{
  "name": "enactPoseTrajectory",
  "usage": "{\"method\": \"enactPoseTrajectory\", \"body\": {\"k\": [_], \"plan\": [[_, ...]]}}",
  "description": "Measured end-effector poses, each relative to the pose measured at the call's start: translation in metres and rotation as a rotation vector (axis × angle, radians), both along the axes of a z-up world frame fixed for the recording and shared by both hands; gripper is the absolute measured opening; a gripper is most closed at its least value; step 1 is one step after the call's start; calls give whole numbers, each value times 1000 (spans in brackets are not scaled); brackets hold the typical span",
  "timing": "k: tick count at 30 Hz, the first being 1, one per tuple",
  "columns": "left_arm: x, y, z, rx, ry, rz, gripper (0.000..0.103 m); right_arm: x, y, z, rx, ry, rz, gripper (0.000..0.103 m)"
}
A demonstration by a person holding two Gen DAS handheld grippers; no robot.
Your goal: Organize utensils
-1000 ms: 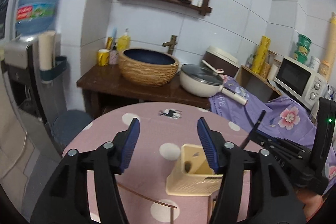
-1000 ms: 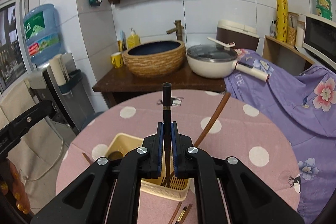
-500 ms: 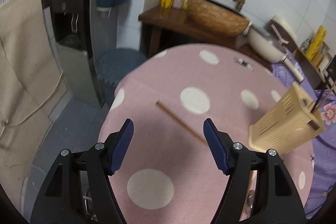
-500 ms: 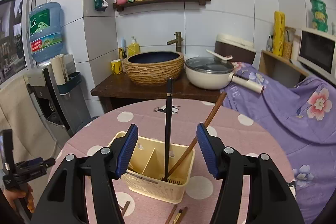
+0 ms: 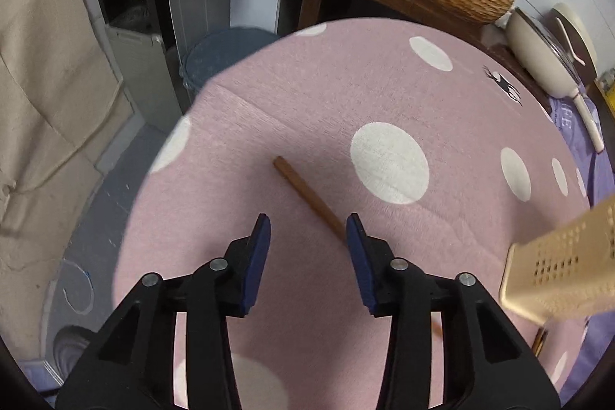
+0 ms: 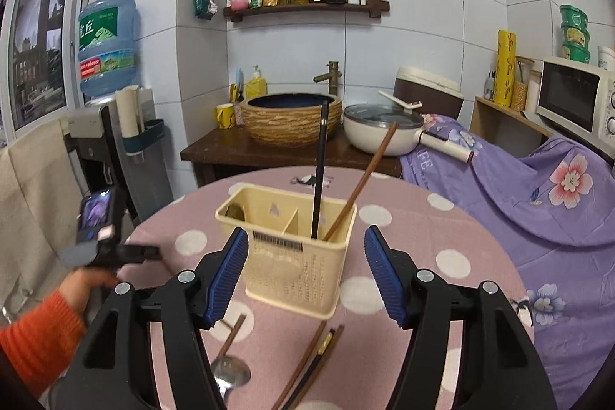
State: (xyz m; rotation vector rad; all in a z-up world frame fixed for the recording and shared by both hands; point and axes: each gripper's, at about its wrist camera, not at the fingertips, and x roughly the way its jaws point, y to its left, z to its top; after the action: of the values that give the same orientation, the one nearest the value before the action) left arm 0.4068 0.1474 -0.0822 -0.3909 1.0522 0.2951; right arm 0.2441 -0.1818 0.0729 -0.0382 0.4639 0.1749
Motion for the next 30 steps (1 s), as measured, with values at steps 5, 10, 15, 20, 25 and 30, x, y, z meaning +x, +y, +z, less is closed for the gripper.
{"method": "enactPoseTrajectory", "body": {"k": [5,10,15,20,25,30], "plan": [[20,-12,-6,69,39,30,32,-13,-14,-17,23,52,-8,62],[30,-25,-6,147,57,27,19,-20,-33,-28,72,83,-36,62],[36,-34,-6,166,55,-1,15,-21,-49,-34,119,103,-70,62],[33,-42,10,109,-25,-30,8,-28,-61,-36,139,108,-97,62],[7,-65,62,128,-192,-137,7,-36,-70,-34,158,99,-119,61],[-36,-81,119,118,-361,-241,7,-41,-70,-30,170,88,-106,58]]}}
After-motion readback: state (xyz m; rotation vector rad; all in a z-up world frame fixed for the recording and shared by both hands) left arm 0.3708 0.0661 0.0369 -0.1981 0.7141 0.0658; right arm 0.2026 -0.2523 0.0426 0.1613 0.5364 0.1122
